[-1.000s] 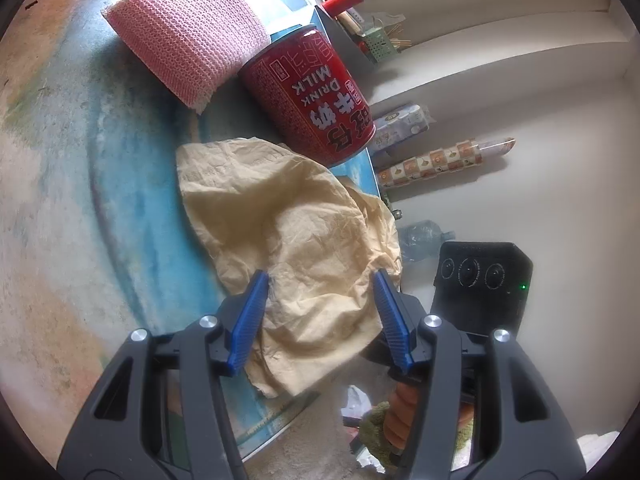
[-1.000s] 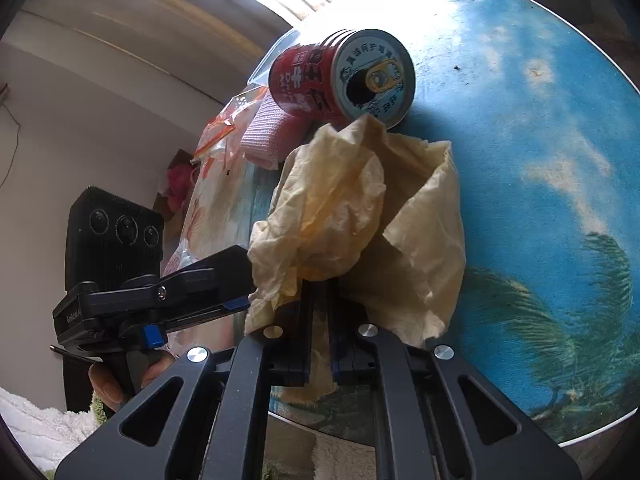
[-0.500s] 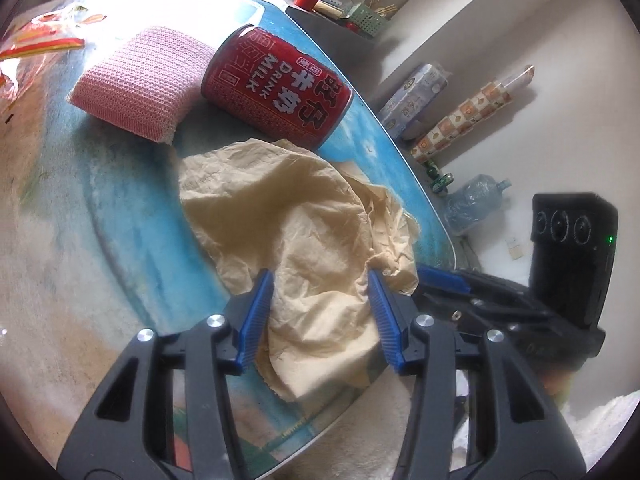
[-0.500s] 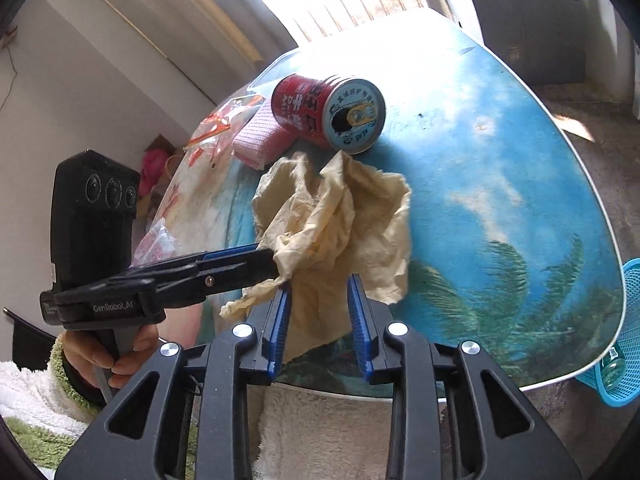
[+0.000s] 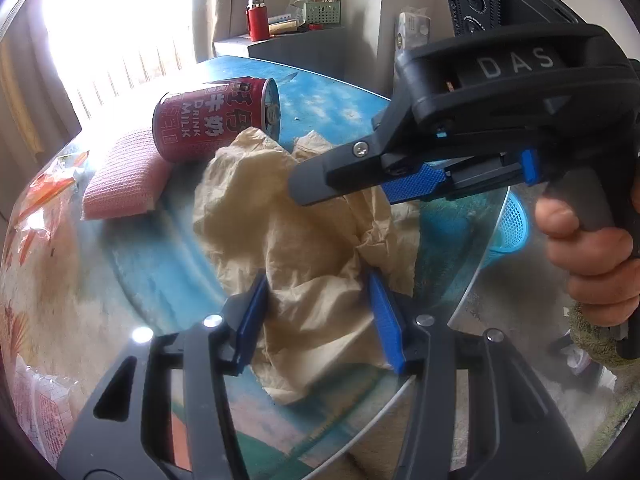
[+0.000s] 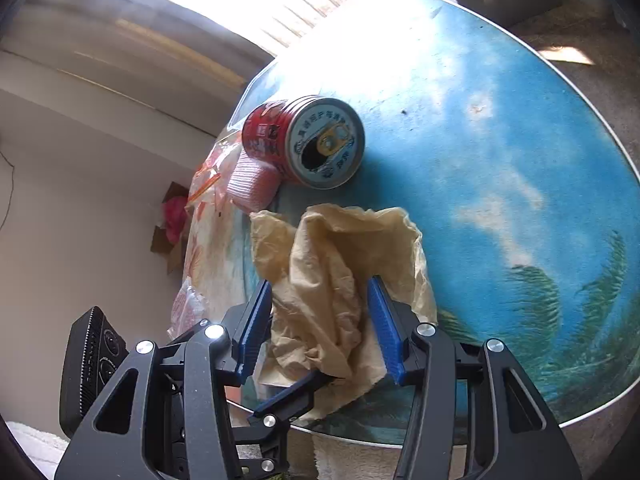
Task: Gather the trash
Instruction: 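Hold the tan paper in the left gripper while the right gripper bunches it together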
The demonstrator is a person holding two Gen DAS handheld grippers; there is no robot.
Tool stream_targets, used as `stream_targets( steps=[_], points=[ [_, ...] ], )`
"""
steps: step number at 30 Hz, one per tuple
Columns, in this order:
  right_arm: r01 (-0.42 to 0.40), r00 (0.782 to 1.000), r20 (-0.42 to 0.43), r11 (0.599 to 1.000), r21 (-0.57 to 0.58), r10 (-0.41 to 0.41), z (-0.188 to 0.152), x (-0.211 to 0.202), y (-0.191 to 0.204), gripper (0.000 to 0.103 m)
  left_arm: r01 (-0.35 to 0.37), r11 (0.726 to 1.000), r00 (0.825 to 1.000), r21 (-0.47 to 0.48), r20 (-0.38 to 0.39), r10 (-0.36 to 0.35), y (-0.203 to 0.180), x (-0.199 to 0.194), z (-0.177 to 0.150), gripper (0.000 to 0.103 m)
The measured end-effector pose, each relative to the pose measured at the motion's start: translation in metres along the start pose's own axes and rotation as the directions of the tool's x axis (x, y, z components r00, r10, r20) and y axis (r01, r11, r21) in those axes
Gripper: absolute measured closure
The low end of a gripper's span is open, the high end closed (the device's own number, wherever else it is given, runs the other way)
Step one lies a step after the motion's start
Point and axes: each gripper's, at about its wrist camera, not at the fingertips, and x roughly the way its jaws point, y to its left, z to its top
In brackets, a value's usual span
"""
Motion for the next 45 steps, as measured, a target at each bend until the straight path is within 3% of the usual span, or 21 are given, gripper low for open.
stream_targets(
  steps=[6, 15, 19, 27, 36, 43, 45],
  points=[
    [-0.099, 0.994, -0.059, 0.992, -0.076, 0.095, 0.003, 0.008, 0.019, 0.058, 0.042, 0.999, 0.999, -0.016, 0.018, -0.042, 0.014, -0.005, -0.005, 0.056],
    [-0.072, 0.986, -0.149, 0.997, 0.023, 0.074, 0.008, 0.031, -0.002, 0.088, 0.203, 0.964, 0.979, -0.173, 0.043, -0.199, 0.063, -0.02, -0.014, 0.054],
    [-0.096, 0.981, -0.162, 0.993, 0.072, 0.107, 0.006, 0.035, -0.011, 0.093, 0.249, 0.947, 0.968, -0.203, 0.082, -0.237, 0.073, -0.031, -0.02, 0.039],
    [-0.151, 0.965, -0.187, 0.973, 0.175, 0.184, 0.003, 0.031, -0.037, 0.094, 0.187, 0.976, 0.982, -0.114, 0.052, -0.182, 0.049, -0.016, 0.0, 0.036],
    [-0.13, 0.964, -0.206, 0.976, 0.177, 0.166, 0.001, 0.029, -0.034, 0.094, 0.064, 0.998, 0.998, 0.025, 0.017, -0.064, 0.024, -0.001, 0.011, 0.036],
    [-0.118, 0.976, -0.162, 0.981, 0.156, 0.143, 0.005, 0.019, -0.019, 0.091, 0.021, 1.0, 0.999, 0.02, 0.024, -0.021, 0.028, -0.012, 0.002, 0.056],
    [-0.107, 0.982, -0.14, 0.983, 0.148, 0.128, 0.004, 0.007, -0.018, 0.084, 0.014, 1.0, 1.0, 0.015, 0.023, -0.015, 0.029, -0.011, 0.002, 0.061]
  ],
)
